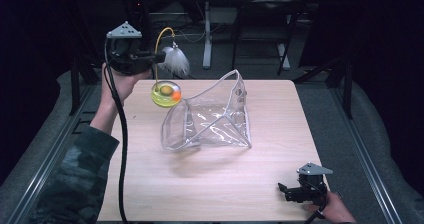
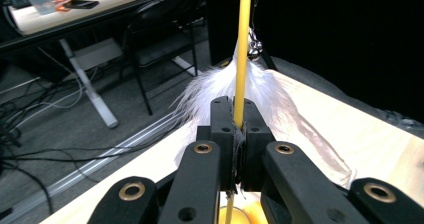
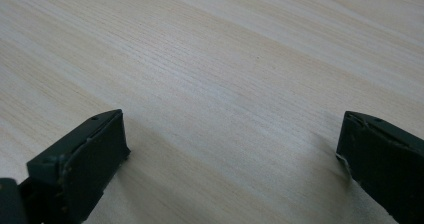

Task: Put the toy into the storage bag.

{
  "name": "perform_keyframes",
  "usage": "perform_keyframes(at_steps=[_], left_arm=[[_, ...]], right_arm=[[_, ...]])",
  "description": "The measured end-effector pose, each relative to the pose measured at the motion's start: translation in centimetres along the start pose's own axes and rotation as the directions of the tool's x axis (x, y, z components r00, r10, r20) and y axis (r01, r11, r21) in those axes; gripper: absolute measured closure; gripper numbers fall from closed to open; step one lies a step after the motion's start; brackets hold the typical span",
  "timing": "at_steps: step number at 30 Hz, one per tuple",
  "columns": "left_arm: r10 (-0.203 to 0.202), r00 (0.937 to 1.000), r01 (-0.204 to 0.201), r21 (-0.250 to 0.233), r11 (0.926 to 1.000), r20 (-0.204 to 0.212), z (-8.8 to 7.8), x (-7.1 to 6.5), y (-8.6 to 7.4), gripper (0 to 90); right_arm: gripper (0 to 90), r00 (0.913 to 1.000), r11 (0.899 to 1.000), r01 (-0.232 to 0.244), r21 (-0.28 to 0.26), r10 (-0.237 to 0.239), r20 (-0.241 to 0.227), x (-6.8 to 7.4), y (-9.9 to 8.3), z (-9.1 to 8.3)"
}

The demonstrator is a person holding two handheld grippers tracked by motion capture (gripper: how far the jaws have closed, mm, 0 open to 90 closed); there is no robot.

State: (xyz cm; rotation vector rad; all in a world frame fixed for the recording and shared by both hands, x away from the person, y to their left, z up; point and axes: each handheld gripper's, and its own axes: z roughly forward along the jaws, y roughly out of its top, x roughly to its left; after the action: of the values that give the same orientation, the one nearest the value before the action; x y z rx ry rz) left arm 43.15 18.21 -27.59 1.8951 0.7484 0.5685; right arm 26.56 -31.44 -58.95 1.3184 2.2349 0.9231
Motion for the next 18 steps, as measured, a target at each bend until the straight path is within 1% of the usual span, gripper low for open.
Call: perform_keyframes(at_steps=[1, 2, 5, 8, 11, 15, 18], left_arm=[[0.000, 1.0000, 0.000, 0.000, 1.0000, 0.000, 0.0, 0.0, 0.0, 88.2], [0.001, 1.0000, -0.001, 0.000, 1.0000, 0.010, 0.4, -0.3, 0.1, 88.2], [0.006, 0.9998, -0.006, 0.006, 1.0000, 0.020, 0.9, -0.6, 0.2, 88.2], [0.001, 0.9993, -0.001, 0.003, 1.0000, 0.038, 1.3, -0.9, 0.2, 88.2], [0.002, 0.9983, -0.002, 0.007, 1.0000, 0.059, 1.8, -1.3, 0.3, 88.2], [0.006, 0.9972, -0.006, 0.009, 0.9999, 0.075, 2.4, -1.8, 0.2, 88.2], [0.011, 0.9960, -0.013, 0.021, 0.9997, 0.089, 3.1, -2.1, 0.0, 88.2]], right_arm=[[0.0, 1.0000, 1.000, 0.000, 0.000, 0.000, 0.000, 0.0, 0.0, 0.0], [0.0, 1.0000, 1.000, 0.000, 0.000, 0.000, 0.000, 0.0, 0.0, 0.0], [0.0, 1.0000, 1.000, 0.000, 0.000, 0.000, 0.000, 0.0, 0.0, 0.0], [0.0, 1.0000, 1.000, 0.000, 0.001, 0.000, 0.000, 0.0, 0.0, 0.0], [0.0, 1.0000, 1.000, 0.001, 0.000, -0.001, 0.000, 0.0, 0.0, 0.0], [0.0, 1.0000, 1.000, 0.001, 0.000, -0.001, 0.000, 0.0, 0.0, 0.0], [0.0, 1.0000, 1.000, 0.001, 0.000, -0.001, 0.000, 0.0, 0.0, 0.0]])
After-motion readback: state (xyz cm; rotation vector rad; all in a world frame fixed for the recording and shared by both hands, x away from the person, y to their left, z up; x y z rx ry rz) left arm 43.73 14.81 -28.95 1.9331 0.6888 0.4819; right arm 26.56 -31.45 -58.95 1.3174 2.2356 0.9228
